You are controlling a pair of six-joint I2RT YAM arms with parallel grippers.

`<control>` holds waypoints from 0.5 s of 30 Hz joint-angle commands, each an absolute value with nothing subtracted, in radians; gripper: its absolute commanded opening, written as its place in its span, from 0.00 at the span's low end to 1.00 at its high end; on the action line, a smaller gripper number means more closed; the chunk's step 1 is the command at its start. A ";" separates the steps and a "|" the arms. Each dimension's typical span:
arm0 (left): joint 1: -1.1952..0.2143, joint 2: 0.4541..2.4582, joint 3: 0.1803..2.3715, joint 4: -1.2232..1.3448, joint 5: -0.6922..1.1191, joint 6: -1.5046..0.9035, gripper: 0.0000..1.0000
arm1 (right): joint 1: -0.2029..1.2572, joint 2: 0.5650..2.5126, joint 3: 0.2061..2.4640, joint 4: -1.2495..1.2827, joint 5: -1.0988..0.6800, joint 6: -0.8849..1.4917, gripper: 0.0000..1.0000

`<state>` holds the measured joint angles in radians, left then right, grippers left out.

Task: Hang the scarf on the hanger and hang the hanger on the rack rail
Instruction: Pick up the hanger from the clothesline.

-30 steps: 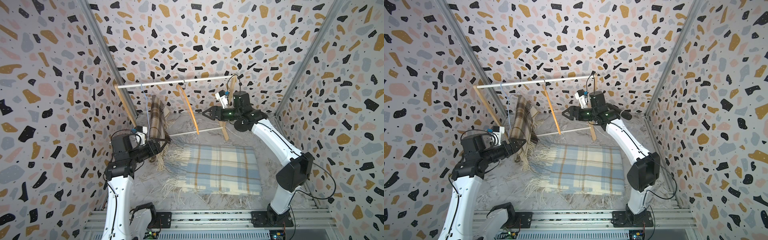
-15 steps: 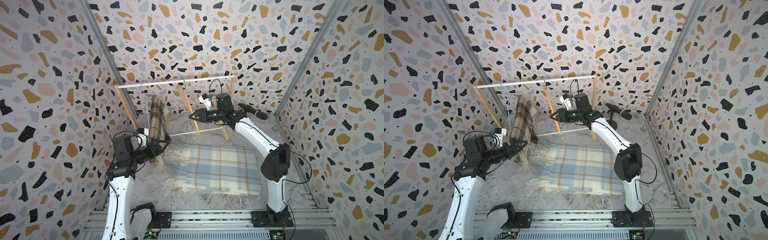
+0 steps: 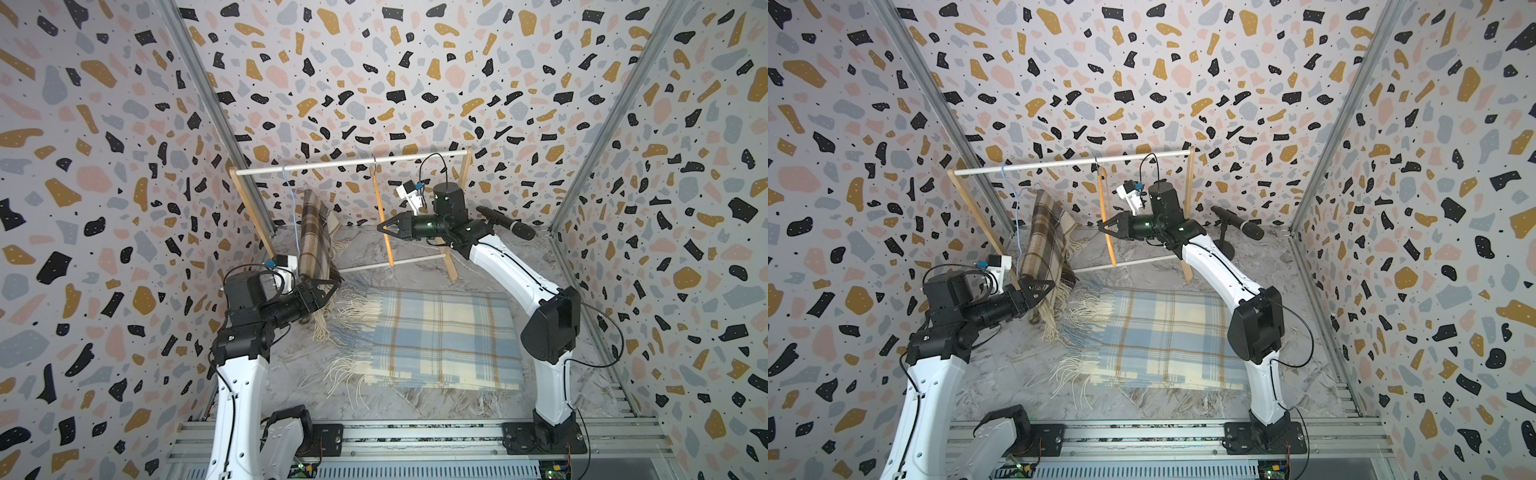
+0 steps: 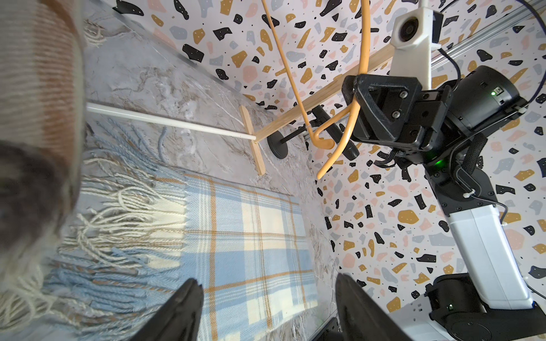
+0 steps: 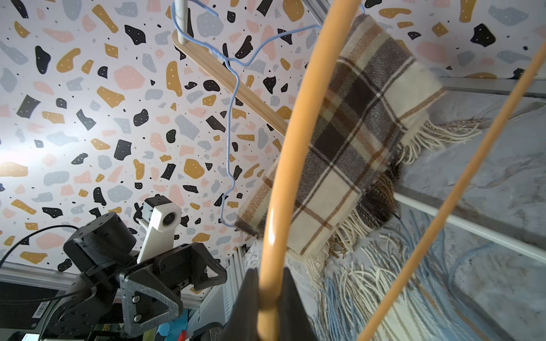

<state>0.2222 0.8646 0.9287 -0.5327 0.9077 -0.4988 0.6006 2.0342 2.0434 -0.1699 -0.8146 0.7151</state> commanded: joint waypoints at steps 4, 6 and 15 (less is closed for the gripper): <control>0.212 0.847 0.964 -0.478 0.924 -0.519 0.74 | 0.600 1.961 2.118 -0.118 -0.800 0.680 0.00; 0.210 0.845 0.970 -0.479 0.923 -0.520 0.74 | 0.601 1.955 2.118 -0.122 -0.803 0.672 0.00; 0.202 0.848 0.976 -0.479 0.918 -0.523 0.74 | 0.602 1.924 2.089 -0.116 -0.827 0.616 0.00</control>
